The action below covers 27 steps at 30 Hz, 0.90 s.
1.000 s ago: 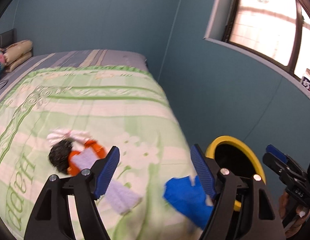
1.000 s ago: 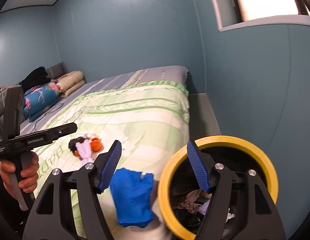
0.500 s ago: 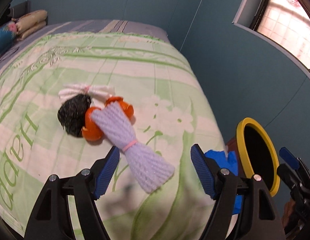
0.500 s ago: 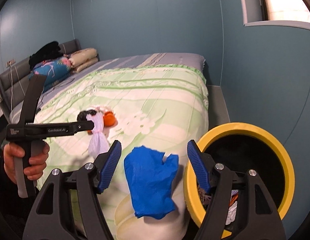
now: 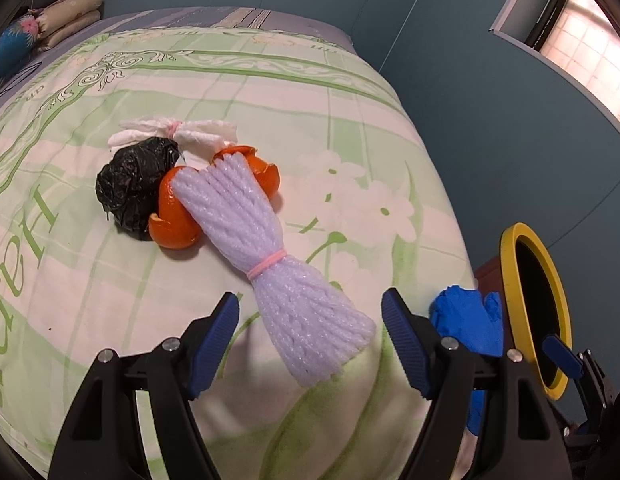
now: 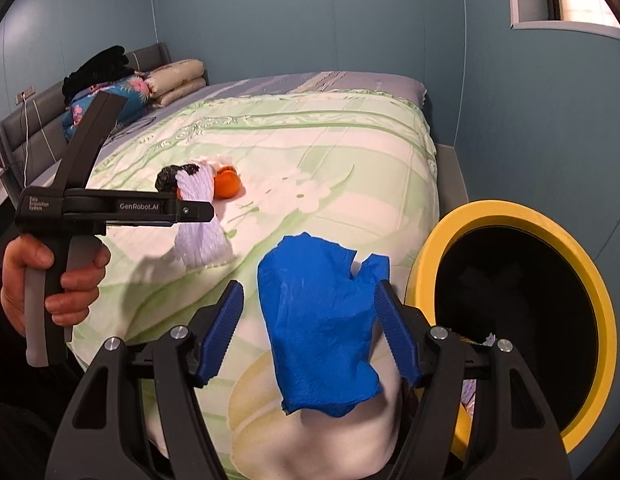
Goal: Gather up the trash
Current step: 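Grasp the blue plastic with right tool while left tool grasps another lavender foam net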
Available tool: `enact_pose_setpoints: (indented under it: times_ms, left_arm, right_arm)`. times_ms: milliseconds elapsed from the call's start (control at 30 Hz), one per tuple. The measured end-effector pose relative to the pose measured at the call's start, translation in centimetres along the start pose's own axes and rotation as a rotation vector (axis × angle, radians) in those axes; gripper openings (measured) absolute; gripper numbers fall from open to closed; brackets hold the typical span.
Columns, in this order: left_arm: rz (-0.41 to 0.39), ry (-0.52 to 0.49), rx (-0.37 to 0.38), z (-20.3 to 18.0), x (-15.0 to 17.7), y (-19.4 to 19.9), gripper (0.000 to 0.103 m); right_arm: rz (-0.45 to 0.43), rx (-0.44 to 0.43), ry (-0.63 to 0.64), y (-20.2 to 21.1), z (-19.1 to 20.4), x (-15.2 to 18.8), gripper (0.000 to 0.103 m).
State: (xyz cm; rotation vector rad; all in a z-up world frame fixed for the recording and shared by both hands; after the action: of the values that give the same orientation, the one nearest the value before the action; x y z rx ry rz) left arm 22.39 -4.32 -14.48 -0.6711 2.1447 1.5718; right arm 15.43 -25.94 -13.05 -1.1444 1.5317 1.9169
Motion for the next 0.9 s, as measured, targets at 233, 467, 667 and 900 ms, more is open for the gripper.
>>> enact_pose_setpoints:
  times_ms: [233, 467, 667, 900]
  left_arm:
    - [0.014, 0.011, -0.03, 0.3, -0.2, -1.4, 0.07]
    - [0.023, 0.012, -0.059, 0.4, -0.5, -3.0, 0.07]
    - [0.021, 0.009, -0.081, 0.4, -0.7, -3.9, 0.06]
    - [-0.011, -0.035, -0.136, 0.1, -1.0, -4.3, 0.036]
  right_arm:
    - [0.006, 0.065, 0.096, -1.1, 1.2, 0.6, 0.064]
    - [0.056, 0.079, 0.103, -3.2, 1.1, 1.1, 0.064]
    - [0.102, 0.076, 0.077, -4.9, 0.7, 1.5, 0.064]
    - [0.126, 0.091, 0.081, -6.0, 0.9, 1.6, 0.053]
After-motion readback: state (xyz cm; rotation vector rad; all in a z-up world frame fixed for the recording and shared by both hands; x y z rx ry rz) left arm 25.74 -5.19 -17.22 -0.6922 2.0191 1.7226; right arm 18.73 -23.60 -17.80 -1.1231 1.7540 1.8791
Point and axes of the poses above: each gripper's, at about its wrist camera, not at the fingertips, and y roughly against the way its jaws point, z to its left, x to its underside, the point moved 1 cm from there along -y, roughly the way its jaws point, and after that the axes turned 3 degrees about -z, right-handed, at the moved point
